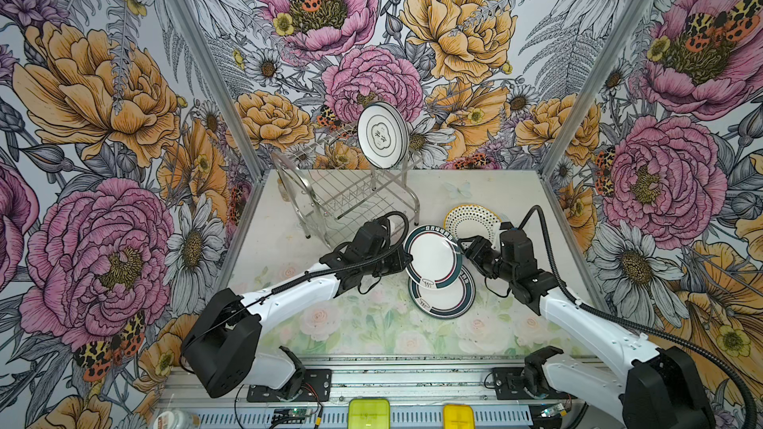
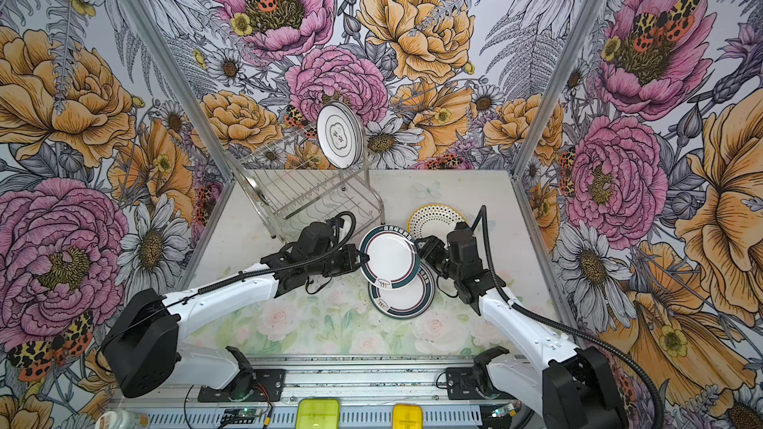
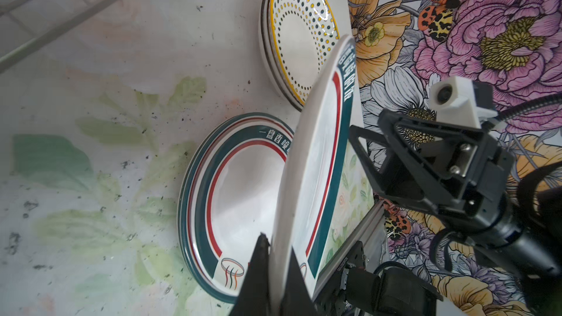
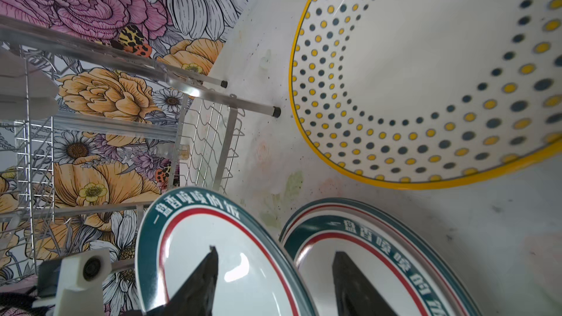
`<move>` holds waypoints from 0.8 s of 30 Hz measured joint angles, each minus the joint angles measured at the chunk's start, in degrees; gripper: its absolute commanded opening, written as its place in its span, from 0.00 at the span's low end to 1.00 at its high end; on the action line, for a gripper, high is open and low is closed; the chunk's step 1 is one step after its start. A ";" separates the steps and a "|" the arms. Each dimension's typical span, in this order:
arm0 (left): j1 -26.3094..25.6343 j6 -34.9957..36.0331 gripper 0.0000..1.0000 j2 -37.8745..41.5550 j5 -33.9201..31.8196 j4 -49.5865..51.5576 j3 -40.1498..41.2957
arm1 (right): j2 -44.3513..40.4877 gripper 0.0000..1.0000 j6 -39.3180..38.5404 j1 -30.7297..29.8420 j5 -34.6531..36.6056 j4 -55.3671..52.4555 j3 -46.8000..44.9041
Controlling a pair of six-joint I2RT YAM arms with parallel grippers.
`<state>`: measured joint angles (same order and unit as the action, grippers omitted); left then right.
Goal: Unload the plates from the dish rack
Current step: Place the plate among the plates.
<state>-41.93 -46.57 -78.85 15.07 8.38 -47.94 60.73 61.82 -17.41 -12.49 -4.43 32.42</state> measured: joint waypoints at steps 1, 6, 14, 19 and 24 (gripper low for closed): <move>-0.24 0.00 0.00 0.39 0.00 0.70 0.37 | -0.31 0.63 -0.52 1.11 -0.02 -0.68 0.13; -1.73 -0.15 0.00 0.87 -0.24 3.04 1.11 | -0.61 0.64 -4.11 5.09 0.00 -4.39 1.64; -4.81 -1.27 0.00 -0.63 -0.24 3.82 1.29 | 0.22 0.65 -13.09 6.43 3.54 -11.78 10.54; -5.38 -1.51 0.00 -3.43 -0.24 3.80 1.29 | 0.74 0.67 -19.74 6.43 9.46 -17.27 16.72; -5.68 -1.53 0.00 -5.64 -0.24 3.52 1.29 | 0.85 0.68 -25.29 6.43 14.75 -21.57 20.98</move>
<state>-47.62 -48.10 -84.49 14.83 11.90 -46.65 61.58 36.53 -10.98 2.26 -26.00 53.41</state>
